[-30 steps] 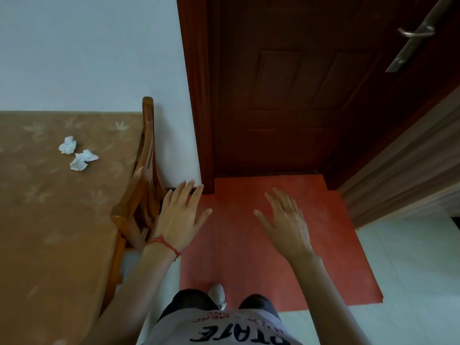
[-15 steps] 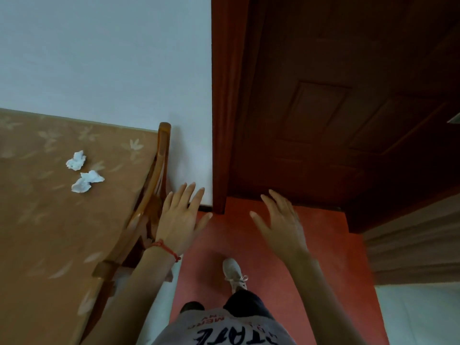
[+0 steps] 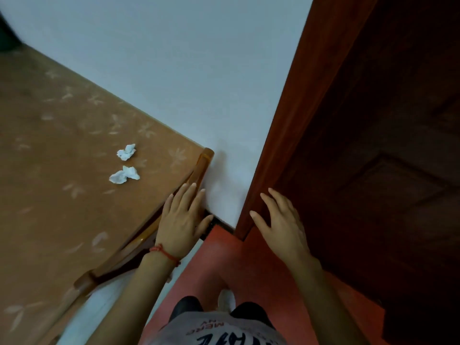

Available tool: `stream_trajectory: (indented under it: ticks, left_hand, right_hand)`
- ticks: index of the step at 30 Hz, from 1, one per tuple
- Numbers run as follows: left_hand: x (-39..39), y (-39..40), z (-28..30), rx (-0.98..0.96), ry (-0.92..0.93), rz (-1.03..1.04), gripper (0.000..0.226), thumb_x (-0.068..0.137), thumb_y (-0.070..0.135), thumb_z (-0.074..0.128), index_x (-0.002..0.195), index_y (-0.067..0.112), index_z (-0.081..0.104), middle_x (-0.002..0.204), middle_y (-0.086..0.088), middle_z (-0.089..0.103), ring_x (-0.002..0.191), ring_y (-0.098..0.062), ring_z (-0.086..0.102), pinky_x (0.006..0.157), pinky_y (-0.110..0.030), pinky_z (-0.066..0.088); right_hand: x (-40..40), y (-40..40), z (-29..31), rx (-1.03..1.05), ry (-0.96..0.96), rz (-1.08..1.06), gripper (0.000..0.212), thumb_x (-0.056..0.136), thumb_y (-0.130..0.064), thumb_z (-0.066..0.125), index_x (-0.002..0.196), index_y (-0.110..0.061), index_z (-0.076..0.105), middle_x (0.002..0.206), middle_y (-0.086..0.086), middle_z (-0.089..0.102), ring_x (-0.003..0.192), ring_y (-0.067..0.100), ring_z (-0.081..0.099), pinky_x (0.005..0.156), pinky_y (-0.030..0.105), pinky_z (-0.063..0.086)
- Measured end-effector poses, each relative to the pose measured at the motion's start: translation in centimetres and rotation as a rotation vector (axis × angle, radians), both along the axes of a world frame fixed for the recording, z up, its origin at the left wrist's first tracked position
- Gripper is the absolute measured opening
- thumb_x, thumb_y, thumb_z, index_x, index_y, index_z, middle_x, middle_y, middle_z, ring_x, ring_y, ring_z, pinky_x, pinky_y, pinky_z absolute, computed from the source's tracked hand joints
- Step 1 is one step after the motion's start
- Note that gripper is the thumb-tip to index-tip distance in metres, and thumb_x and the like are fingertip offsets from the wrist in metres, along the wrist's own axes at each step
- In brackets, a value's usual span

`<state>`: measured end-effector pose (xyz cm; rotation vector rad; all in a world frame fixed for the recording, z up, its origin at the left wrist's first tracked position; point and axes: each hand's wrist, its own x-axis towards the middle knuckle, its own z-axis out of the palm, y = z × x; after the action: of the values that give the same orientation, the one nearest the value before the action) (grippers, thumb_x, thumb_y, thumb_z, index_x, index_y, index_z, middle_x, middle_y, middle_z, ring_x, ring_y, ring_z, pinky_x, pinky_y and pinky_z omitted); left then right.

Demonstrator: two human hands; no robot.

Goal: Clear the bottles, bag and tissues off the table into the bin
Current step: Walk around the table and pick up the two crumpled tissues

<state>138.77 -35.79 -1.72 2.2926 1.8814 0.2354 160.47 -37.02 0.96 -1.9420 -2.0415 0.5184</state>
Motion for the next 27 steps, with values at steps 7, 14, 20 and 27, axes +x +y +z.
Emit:
stream_trajectory:
  ticks: [7,14,20,27]
  left_hand:
    - [-2.9,-0.2,0.4,-0.040,0.012,0.275,0.070,0.094,0.056,0.008,0.126,0.011,0.050,0.129,-0.016,0.056,0.122,-0.035,0.050,0.093,-0.053,0.045]
    - [-6.3,-1.3,0.5,-0.053,0.036,0.531,0.072,0.092,0.057,0.007,0.124,0.011,0.053,0.128,-0.017,0.057,0.121,-0.035,0.052,0.093,-0.053,0.044]
    - [-8.6,-0.8,0.0,-0.066,0.035,0.640,0.074,0.093,0.055,0.005,0.123,0.009,0.055,0.127,-0.017,0.058,0.119,-0.035,0.053,0.092,-0.052,0.045]
    - [-11.4,2.5,-1.1,-0.011,0.046,0.680,0.061,0.088,0.051,0.028,0.122,0.010,0.056,0.127,-0.016,0.058,0.119,-0.034,0.054,0.091,-0.051,0.046]
  right_hand:
    - [-3.2,5.6,0.2,0.012,0.043,0.264,0.052,0.092,-0.038,0.050,0.136,-0.012,0.042,0.149,0.006,0.032,0.137,0.020,0.027,0.109,0.033,0.025]
    - [-8.5,8.9,-0.6,0.027,0.056,0.494,0.068,0.085,-0.058,0.028,0.134,-0.013,0.044,0.145,0.008,0.038,0.133,0.022,0.035,0.106,0.038,0.032]
    - [-12.3,11.3,-1.0,0.059,0.071,0.616,0.050,0.090,-0.038,0.053,0.131,-0.010,0.047,0.142,0.010,0.042,0.131,0.025,0.037,0.102,0.039,0.038]
    - [-15.5,15.4,-1.7,0.081,0.069,0.673,0.050,0.090,-0.040,0.052,0.131,-0.012,0.047,0.142,0.010,0.042,0.132,0.025,0.037,0.103,0.041,0.040]
